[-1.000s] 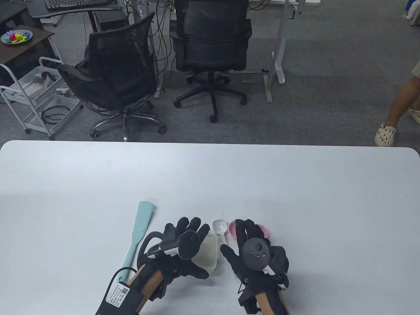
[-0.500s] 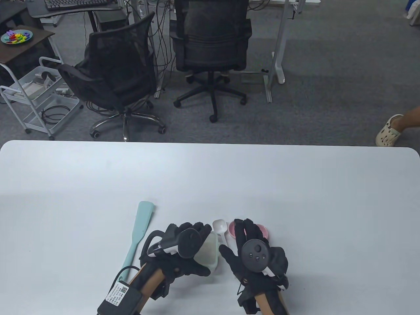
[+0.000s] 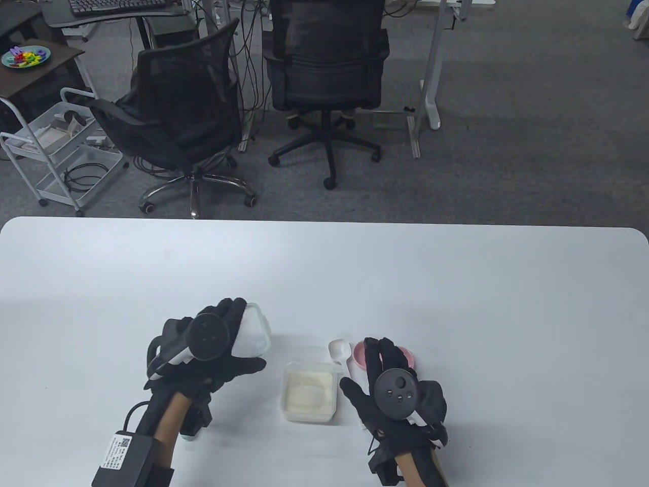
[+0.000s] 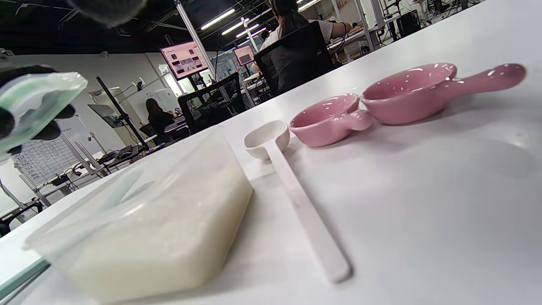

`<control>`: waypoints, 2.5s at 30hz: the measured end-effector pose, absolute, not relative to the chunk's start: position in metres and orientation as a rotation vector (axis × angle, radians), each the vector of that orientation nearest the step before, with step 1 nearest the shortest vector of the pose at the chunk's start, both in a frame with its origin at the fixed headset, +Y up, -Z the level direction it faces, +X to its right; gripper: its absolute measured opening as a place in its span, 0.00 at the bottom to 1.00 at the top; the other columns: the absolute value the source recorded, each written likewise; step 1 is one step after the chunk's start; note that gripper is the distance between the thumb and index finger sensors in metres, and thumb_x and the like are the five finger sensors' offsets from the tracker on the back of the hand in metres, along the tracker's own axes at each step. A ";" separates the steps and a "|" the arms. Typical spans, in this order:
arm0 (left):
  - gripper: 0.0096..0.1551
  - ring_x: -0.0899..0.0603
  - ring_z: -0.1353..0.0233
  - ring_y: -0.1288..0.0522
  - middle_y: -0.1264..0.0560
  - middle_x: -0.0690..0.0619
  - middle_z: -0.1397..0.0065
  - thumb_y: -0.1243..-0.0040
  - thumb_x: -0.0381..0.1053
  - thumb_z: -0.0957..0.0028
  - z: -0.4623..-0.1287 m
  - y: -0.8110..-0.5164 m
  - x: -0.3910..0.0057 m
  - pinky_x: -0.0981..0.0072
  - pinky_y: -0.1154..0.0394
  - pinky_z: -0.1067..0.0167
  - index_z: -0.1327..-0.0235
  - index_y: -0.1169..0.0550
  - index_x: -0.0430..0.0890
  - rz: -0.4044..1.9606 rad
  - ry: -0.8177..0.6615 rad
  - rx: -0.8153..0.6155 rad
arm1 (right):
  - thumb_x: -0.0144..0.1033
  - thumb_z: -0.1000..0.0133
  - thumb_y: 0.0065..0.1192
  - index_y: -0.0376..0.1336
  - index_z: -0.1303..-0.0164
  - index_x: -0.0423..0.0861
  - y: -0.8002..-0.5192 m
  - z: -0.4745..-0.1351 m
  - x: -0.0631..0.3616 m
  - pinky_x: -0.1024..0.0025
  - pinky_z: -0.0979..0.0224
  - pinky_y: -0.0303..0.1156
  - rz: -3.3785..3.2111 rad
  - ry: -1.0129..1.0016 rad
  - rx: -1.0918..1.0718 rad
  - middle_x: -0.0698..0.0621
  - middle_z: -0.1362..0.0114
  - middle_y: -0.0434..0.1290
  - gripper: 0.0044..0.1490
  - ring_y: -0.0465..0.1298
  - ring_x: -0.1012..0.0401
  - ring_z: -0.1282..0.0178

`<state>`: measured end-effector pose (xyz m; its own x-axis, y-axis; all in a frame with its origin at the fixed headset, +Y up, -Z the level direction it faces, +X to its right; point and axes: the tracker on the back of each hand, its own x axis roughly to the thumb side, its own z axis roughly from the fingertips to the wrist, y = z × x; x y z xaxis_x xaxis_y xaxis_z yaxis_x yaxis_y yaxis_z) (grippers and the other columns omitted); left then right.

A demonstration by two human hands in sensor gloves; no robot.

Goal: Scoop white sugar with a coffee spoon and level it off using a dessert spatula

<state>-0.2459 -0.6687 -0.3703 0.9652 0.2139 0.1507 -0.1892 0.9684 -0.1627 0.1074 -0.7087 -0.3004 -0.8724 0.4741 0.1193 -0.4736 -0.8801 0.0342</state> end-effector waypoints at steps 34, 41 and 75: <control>0.69 0.26 0.08 0.54 0.58 0.47 0.05 0.41 0.83 0.54 -0.380 -0.761 -0.359 0.20 0.56 0.23 0.09 0.59 0.58 0.109 0.243 -0.363 | 0.64 0.37 0.51 0.31 0.10 0.43 -0.713 -0.303 0.110 0.26 0.17 0.43 2.683 0.084 0.125 0.32 0.06 0.32 0.60 0.40 0.32 0.09; 0.69 0.27 0.07 0.55 0.59 0.47 0.05 0.43 0.84 0.54 -0.378 -0.730 -0.337 0.21 0.56 0.22 0.09 0.59 0.59 0.191 0.165 -0.238 | 0.64 0.37 0.51 0.31 0.10 0.43 -0.711 -0.301 0.111 0.26 0.17 0.43 2.670 0.064 0.128 0.32 0.06 0.32 0.60 0.40 0.32 0.09; 0.66 0.27 0.08 0.57 0.62 0.46 0.06 0.49 0.86 0.54 -0.349 -0.699 -0.195 0.23 0.55 0.22 0.10 0.59 0.60 0.242 -0.311 -0.190 | 0.54 0.37 0.63 0.60 0.21 0.41 -0.729 -0.306 0.083 0.44 0.26 0.68 2.963 -0.039 -0.068 0.44 0.25 0.74 0.40 0.78 0.46 0.33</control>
<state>-0.1952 -0.6990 -0.3492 0.9238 0.2633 0.2781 -0.2051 0.9534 -0.2214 0.0830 -0.7290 -0.3063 -0.9832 0.1774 -0.0429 -0.1762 -0.9839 -0.0301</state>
